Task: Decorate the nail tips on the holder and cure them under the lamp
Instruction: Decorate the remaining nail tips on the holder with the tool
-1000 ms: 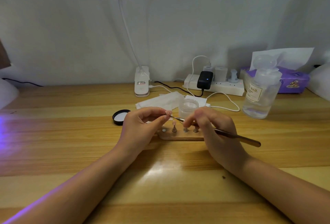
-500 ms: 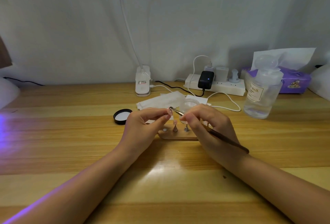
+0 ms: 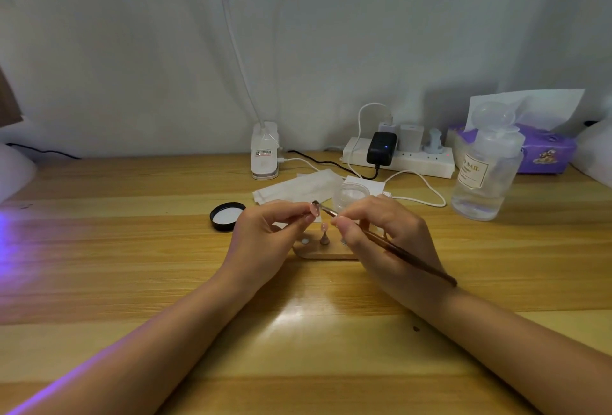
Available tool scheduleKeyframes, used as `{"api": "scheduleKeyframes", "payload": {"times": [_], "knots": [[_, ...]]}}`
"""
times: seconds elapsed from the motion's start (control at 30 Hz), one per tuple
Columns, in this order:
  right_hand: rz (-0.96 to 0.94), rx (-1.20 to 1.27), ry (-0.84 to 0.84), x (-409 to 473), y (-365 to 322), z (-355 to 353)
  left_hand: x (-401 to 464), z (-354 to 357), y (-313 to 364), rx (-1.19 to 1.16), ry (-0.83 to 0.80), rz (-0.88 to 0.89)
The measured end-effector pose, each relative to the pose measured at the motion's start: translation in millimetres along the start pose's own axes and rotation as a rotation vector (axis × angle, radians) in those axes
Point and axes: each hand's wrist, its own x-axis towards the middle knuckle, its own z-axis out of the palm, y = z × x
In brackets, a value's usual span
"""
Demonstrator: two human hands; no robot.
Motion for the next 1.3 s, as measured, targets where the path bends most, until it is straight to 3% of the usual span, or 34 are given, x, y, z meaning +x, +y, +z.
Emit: {"api": "scheduleKeyframes", "payload": {"times": [0.27, 0.43, 1.07, 1.3], "knots": [[-0.023, 0.006, 0.076, -2.7, 0.6, -2.6, 0.1, -0.3, 1.8, 0.021, 0.001, -0.011], [-0.003, -0.039, 0.006, -0.6, 0.7, 1.8, -0.1, -0.8, 2.4, 0.039, -0.019, -0.008], [-0.027, -0.01, 0.07, -3.5, 2.6, -3.8, -0.3, -0.2, 2.8, 0.016, -0.01, -0.046], [-0.03, -0.1, -0.003, -1.4, 1.8, 1.0, -0.5, 1.1, 4.7, 0.009, 0.007, -0.047]]}}
